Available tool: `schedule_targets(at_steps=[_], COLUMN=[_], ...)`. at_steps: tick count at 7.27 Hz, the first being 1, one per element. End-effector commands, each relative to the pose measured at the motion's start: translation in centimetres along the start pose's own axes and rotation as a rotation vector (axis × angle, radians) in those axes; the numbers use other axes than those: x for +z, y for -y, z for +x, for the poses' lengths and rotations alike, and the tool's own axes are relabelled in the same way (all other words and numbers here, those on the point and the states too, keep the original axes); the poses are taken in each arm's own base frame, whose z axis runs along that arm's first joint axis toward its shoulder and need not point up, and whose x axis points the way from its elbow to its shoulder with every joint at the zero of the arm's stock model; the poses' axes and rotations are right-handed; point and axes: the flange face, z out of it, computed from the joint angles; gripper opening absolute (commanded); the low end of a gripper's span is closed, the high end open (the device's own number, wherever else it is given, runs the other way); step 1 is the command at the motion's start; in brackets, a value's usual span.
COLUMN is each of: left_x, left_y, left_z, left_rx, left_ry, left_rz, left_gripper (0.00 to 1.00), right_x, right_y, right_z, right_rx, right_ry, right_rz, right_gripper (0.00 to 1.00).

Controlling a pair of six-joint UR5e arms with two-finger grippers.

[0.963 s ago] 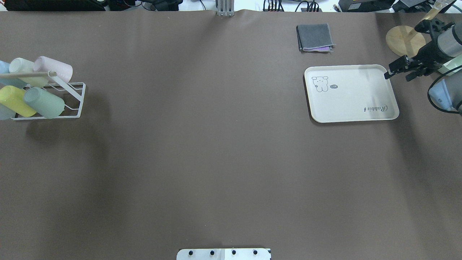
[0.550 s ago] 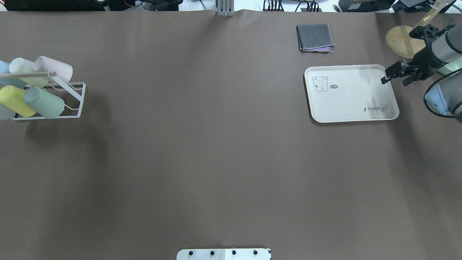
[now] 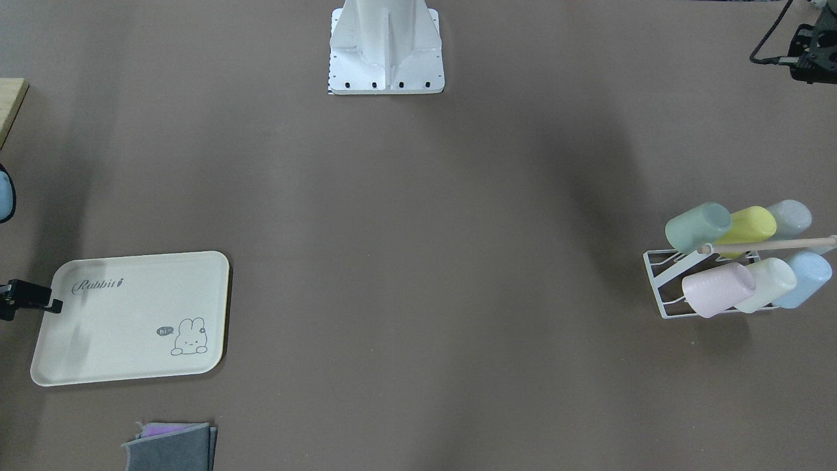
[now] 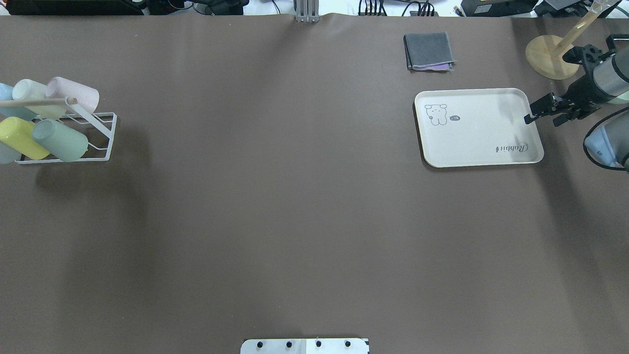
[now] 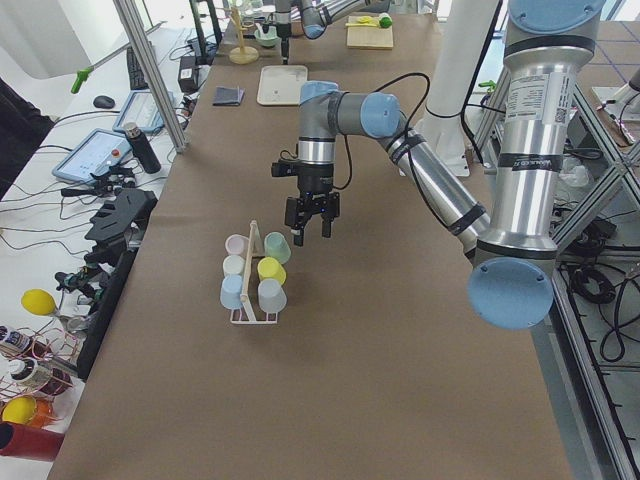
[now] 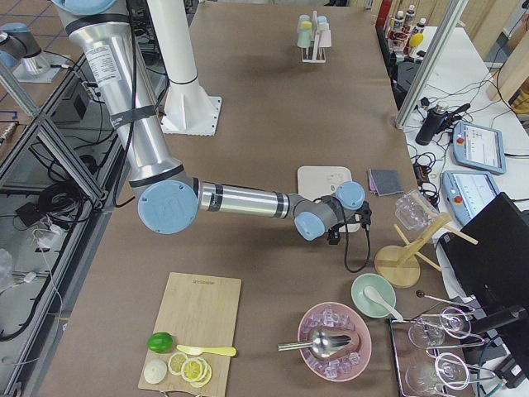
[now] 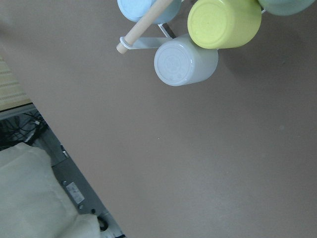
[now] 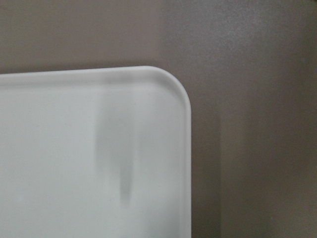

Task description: Pick up and place green cup on tray

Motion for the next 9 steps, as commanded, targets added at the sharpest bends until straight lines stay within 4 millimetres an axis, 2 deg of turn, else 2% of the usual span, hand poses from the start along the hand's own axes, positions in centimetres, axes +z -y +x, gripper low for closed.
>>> schedule_targets(at_steps=[1,2,3,4,5,6,7,8,9], left_x=[-1.0,-0.4,-0.7,-0.9,-1.6,-3.8,-3.3,-2.4,-2.3], left_y=[5.1,8.5,9.5,11.6,14.2,16.0,16.6,17.6,18.8], left_z=[3.3,3.0,3.8,7.4,9.4,11.1,14.8,15.4,15.6], left_rx=[0.099,0.108,0.124,0.197,0.247,0.276,0.342,0.358,0.370], left_ry=[0.012,0.008,0.005,0.005,0.053,0.059,0.058,0.101,0.140], left_rz=[-0.045,-0.085,-0.088,-0.101,-0.162,-0.186,-0.225,-0.259,-0.269], left_gripper=[0.98,0.98,0.98,0.98,0.98,0.98,0.98,0.98,0.98], right_x=[0.3,0.5,0.5,0.4,0.2,0.6,1.1,2.1,2.6], right_y=[-1.6,-2.4,-2.4,-2.0,-1.7,-1.7,-1.3,-1.2,-1.1], right_z=[1.5,2.2,2.2,1.7,1.2,1.0,0.6,0.3,-0.2], right_rx=[-0.020,-0.026,-0.026,-0.033,-0.042,-0.046,-0.049,-0.050,-0.058], right_ry=[0.013,0.017,0.016,0.019,0.021,0.019,0.015,0.011,0.001], right_rz=[0.011,0.014,0.015,0.018,0.023,0.019,0.014,0.000,0.001], right_gripper=[0.94,0.93,0.86,0.81,0.71,0.64,0.63,0.63,0.62])
